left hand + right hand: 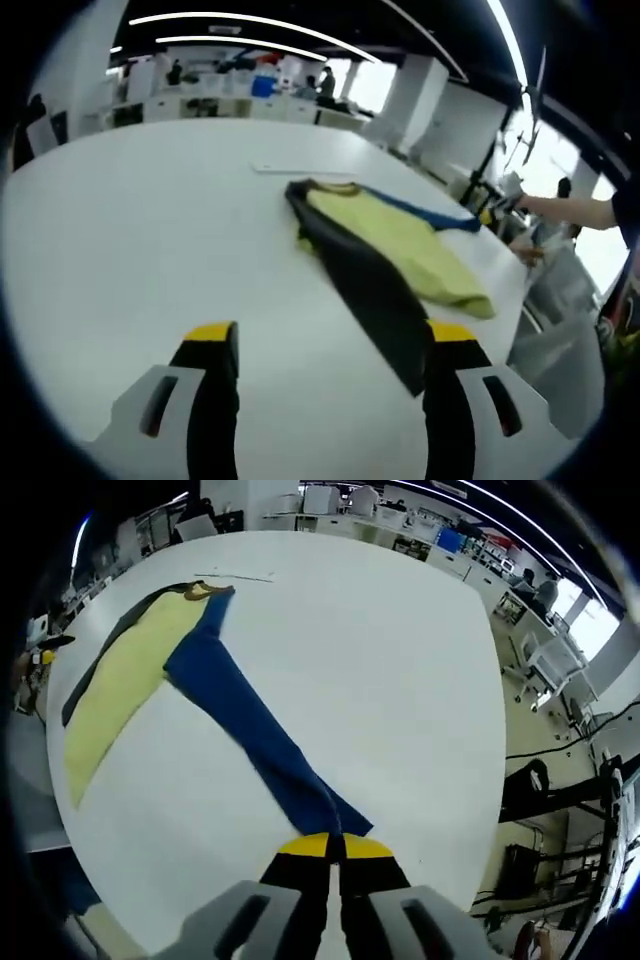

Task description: Fold the garment on the visible template until the final outline fits inside the template.

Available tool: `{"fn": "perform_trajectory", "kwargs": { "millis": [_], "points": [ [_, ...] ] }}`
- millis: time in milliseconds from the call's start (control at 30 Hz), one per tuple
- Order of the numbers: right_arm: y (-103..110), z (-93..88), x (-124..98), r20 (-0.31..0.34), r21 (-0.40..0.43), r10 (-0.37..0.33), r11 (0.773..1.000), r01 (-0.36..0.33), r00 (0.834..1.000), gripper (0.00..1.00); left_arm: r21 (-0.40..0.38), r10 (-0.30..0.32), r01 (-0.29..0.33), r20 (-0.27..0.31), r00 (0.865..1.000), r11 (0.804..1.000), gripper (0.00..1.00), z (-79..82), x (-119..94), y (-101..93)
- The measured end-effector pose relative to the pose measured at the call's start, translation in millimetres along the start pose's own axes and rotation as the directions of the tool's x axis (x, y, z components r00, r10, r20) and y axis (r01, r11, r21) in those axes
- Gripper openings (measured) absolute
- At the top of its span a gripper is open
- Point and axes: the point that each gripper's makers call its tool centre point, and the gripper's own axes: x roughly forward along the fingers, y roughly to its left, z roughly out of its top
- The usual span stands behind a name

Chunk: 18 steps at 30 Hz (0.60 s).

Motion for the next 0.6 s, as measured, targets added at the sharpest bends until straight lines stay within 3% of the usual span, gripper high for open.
{"fn": "perform_trajectory", "kwargs": {
  "millis": [333, 500, 600],
  "points": [
    [10, -3.8, -1, 0.004, 0.020, 0.014, 1.000, -0.015, 1.000, 0.00, -0.004, -0.004, 0.004, 0.000, 1.000, 1.000, 0.71, 0.5, 3, -5.1],
    [16, -6.0, 0, 0.006, 0.031, 0.015, 0.999, -0.015, 1.000, 0.25, -0.004, -0.002, 0.002, -0.004, 1.000, 1.000, 0.71, -0.7, 3, -3.4],
    [18, -5.5, -3, 0.013, 0.024, 0.016, 1.000, -0.016, 1.000, 0.30, -0.006, 0.001, -0.001, -0.002, 1.000, 1.000, 0.71, -0.3, 2, -0.1]
  ]
}}
